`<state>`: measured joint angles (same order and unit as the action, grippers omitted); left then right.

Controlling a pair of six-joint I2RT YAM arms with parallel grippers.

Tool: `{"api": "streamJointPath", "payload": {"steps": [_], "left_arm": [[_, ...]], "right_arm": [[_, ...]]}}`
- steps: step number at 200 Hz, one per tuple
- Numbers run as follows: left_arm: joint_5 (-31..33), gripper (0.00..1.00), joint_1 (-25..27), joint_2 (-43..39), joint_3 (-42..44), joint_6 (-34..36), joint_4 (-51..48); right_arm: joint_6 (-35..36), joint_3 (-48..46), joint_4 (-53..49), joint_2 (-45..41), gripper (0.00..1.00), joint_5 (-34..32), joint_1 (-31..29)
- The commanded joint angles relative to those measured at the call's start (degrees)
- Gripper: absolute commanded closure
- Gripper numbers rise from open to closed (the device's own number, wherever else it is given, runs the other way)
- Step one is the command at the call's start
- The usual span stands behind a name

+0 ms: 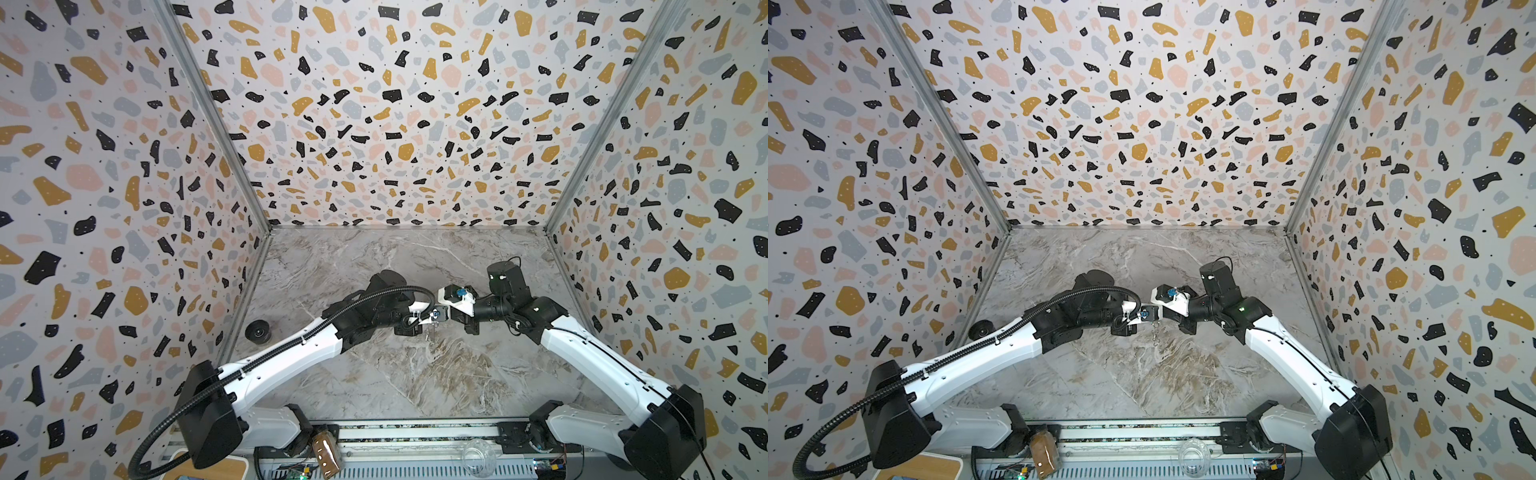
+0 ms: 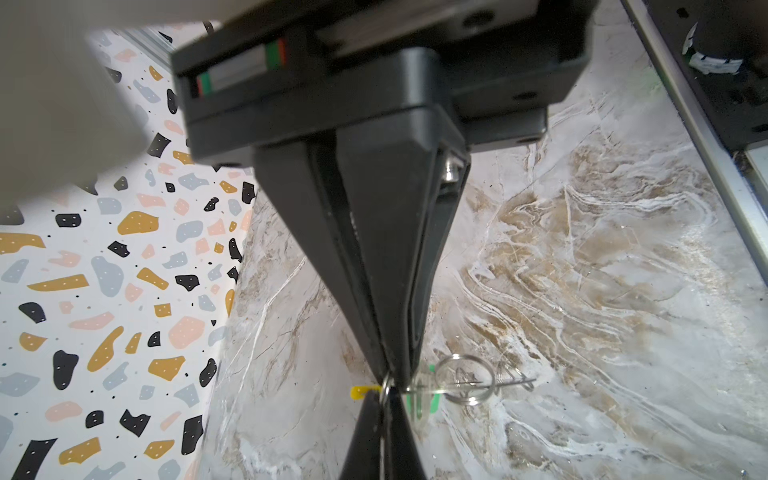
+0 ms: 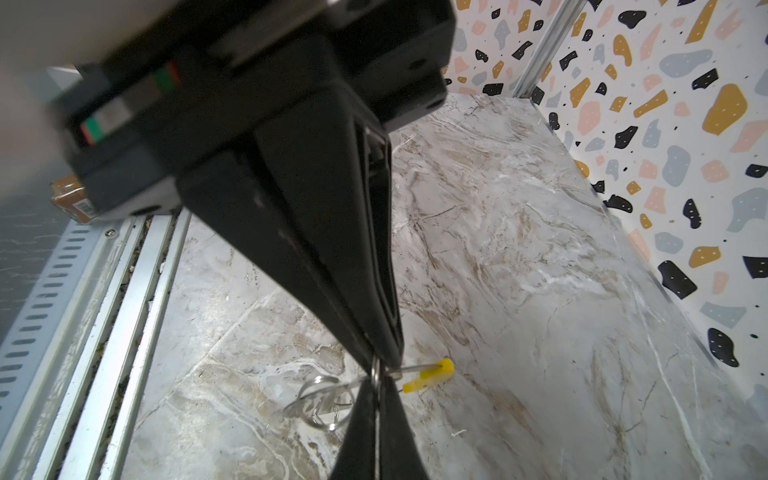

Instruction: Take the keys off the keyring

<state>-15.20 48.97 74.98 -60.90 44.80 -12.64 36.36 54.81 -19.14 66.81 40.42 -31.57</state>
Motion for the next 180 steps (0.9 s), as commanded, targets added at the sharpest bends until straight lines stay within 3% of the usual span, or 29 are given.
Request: {"api": "streamJointPath", "payload": {"steps": [1,20,41,115,180], "left_arm": [[-4.9,1.0,-0.4,-0.1,-1.7,-4.4,4.0],[-8.5,1.0,-1.7,-0.4,-0.7,-7.2,6.6],[-13.7,1.0,-3.3,-1.2,1.4,-11.0,11.8],[-24.4,1.0,-6.6,-0.9,5.5,-21.7,25.1],[-26.8,1.0,-6.7,-0.2,6.1,-23.0,26.0]], "right_arm": [[0.8,-0.4,4.1,-3.7,0.83,-1.4,-0.1],[1.0,-2.3,6.4,-6.5,0.73,-2.9,0.8],[0.6,-4.9,9.5,-9.6,0.71,-3.0,2.3],[-0.7,-7.9,12.2,-13.1,0.72,-0.2,3.5],[-2.4,-8.8,13.8,-13.1,0.78,2.2,4.3]]}}
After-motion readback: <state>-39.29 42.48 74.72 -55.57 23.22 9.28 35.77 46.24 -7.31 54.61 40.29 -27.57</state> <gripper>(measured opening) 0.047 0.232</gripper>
